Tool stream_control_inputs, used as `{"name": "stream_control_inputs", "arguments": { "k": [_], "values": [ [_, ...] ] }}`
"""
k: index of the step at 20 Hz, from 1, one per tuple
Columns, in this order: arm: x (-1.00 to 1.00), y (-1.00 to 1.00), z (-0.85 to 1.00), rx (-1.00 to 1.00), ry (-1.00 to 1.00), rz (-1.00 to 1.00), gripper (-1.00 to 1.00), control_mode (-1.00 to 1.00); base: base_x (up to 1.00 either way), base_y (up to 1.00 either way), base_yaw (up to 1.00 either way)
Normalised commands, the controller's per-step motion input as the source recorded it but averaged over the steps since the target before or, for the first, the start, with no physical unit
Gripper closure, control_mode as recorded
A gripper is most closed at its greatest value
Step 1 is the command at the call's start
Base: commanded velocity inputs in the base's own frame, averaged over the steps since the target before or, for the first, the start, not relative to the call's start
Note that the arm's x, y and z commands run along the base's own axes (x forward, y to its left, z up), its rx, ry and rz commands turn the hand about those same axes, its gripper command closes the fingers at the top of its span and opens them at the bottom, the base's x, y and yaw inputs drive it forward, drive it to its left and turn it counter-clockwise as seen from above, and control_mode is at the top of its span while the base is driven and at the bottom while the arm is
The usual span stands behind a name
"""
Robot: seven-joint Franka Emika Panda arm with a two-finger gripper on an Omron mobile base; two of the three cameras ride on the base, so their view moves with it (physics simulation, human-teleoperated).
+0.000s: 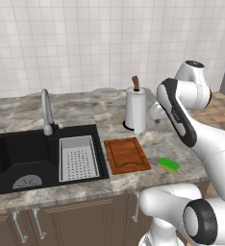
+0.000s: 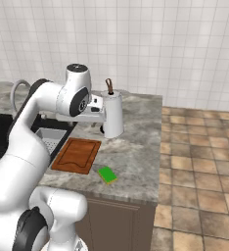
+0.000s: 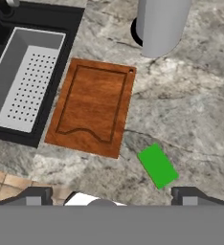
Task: Pick up the sponge from the counter and clean the cutting board by briefly scrubbing or pressing down on the cutting board. Once finished, release the sponge.
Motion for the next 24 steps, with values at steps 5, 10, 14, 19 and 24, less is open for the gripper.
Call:
{"name": "stream_control_inputs", "arguments": {
  "k": [5,10,14,19,24],
  "values": [
    [0.00,-0.34,-0.49,0.00,0.00,0.09,-1.00,-1.00,0.00,0.00,0.00],
    [0.00,-0.11,-0.55,0.00,0.00,0.07,-1.00,-1.00,0.00,0.00,0.00],
    [0.00,-0.04,-0.54,0.00,0.00,0.07,-1.00,-1.00,0.00,0.00,0.00],
    [0.04,0.00,-0.51,0.00,0.00,0.05,-1.00,-1.00,0.00,0.00,0.00],
    [0.14,0.00,-0.45,-0.03,0.00,0.00,-1.00,-1.00,0.00,0.00,0.00]
  ]
}}
